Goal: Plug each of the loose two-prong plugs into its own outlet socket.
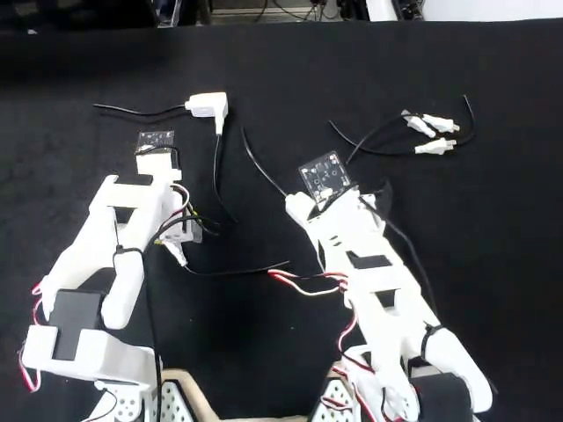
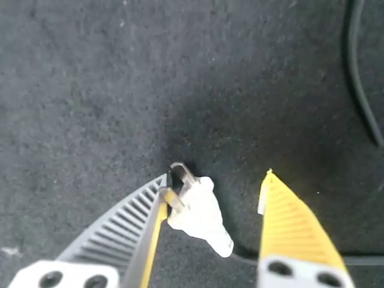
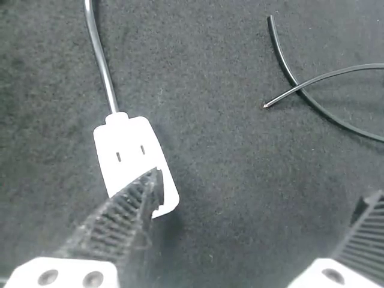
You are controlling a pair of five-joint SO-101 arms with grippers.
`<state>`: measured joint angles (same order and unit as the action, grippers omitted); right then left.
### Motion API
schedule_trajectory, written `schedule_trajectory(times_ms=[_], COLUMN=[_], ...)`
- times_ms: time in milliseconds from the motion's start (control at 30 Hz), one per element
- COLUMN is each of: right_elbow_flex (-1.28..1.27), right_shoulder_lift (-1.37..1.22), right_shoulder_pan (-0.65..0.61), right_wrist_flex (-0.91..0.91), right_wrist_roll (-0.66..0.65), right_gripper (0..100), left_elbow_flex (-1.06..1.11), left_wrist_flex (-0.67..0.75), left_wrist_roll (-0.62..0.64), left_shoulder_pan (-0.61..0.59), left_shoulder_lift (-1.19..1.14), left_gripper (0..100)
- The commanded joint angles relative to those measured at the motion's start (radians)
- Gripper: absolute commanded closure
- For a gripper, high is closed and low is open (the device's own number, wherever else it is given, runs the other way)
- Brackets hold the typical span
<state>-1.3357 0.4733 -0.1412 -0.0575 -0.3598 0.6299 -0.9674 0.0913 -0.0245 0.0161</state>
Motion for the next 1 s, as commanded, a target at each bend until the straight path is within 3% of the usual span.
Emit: schedule_trajectory(times_ms=[0,367,633,967], right_elbow_flex=[0.045,0.045,0.045,0.045], right_shoulder_lift=[0.03,0.03,0.03,0.03], right_shoulder_pan=[-0.006,-0.008,-0.008,-0.008], right_wrist_flex=[-0.002,-0.002,-0.002,-0.002], right_wrist_roll=[0.009,0.008,0.008,0.008], right_gripper=[53.2,53.2,53.2,53.2], left_elbow_flex=[-0.021,-0.077,-0.151,-0.084], left_wrist_flex=[-0.011,-0.009,-0.212,-0.15], left_wrist_roll=[-0.008,0.032,0.038,0.043], left_shoulder_pan=[-0.021,-0.173,-0.105,0.007], left_shoulder_lift=[0.031,0.032,0.029,0.028], left_gripper=[75,75,75,75])
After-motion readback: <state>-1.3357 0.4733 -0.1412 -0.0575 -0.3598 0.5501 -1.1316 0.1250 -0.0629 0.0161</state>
